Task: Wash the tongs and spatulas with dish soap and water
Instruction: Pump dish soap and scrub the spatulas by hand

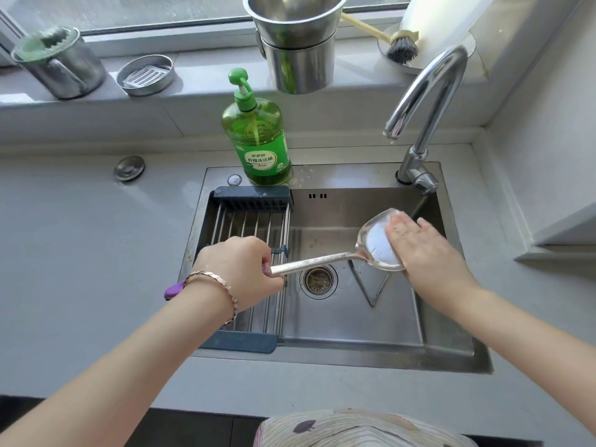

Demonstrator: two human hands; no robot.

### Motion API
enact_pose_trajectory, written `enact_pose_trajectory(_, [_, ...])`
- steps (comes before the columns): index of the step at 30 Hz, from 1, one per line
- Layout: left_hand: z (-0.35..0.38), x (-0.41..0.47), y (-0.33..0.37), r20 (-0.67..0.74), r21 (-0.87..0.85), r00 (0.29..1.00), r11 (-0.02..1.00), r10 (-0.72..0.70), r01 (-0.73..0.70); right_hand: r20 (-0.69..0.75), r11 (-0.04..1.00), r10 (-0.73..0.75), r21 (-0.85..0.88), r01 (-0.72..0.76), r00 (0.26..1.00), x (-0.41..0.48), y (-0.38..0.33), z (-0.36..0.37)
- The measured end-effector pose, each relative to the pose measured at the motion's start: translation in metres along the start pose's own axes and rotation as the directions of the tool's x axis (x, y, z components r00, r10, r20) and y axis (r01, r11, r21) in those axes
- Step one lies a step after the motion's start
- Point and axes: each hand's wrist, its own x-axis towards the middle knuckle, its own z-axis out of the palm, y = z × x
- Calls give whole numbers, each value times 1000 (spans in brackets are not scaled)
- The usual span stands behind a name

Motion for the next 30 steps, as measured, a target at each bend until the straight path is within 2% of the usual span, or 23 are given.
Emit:
enact_pose_trajectory(3, [-2,2,0,67,78,996,995,61,-66,-55,979,-205,-4,205,977,-1,-20,3])
enact_pose_trajectory(5, [-3,5,1,115,111,989,988,93,-106,-109,963,-261,39,266,959,-1,-24,-3])
enact_pose_trajectory(8, [4,16,6,246,97,961,984,124,-152,-181,956,-283,26,292,942,4,-24,-2])
enact_pose_trajectory(11, [19,28,17,385,19,910,984,154,-175,-178,961,-260,50,273,949,3,-36,4])
enact_pose_trajectory(13, [24,32,17,403,-12,901,985,162,-172,-139,959,-234,131,252,962,-5,-41,6])
enact_pose_trajectory(15, [25,31,13,411,48,902,985,131,-166,-111,952,-228,182,245,967,-18,-35,9])
enact_pose_trajectory(16, [25,29,11,412,101,905,981,108,-164,-52,957,-212,189,218,976,-22,-31,5])
enact_pose_trajectory(18, [26,22,10,388,188,918,969,78,-162,165,985,-121,145,97,979,-26,-21,-1])
enact_pose_trajectory(20, [26,17,14,324,233,941,956,95,-177,346,993,-15,117,-28,938,-26,-16,-4])
enact_pose_trajectory(23, [20,15,18,261,282,958,939,122,-196,429,989,26,120,-86,903,-25,-27,3])
enact_pose_trajectory(25, [16,14,20,276,283,952,936,130,-209,405,998,32,41,-54,914,-22,-34,5])
enact_pose_trajectory(26, [15,14,21,279,281,950,934,139,-220,437,996,28,64,-62,899,-20,-41,1])
enact_pose_trajectory(27, [13,14,23,278,281,948,931,154,-233,449,996,-20,84,-19,893,-20,-47,1])
enact_pose_trajectory(30, [10,11,30,284,290,940,917,190,-274,543,977,-194,180,112,817,-24,-56,-4])
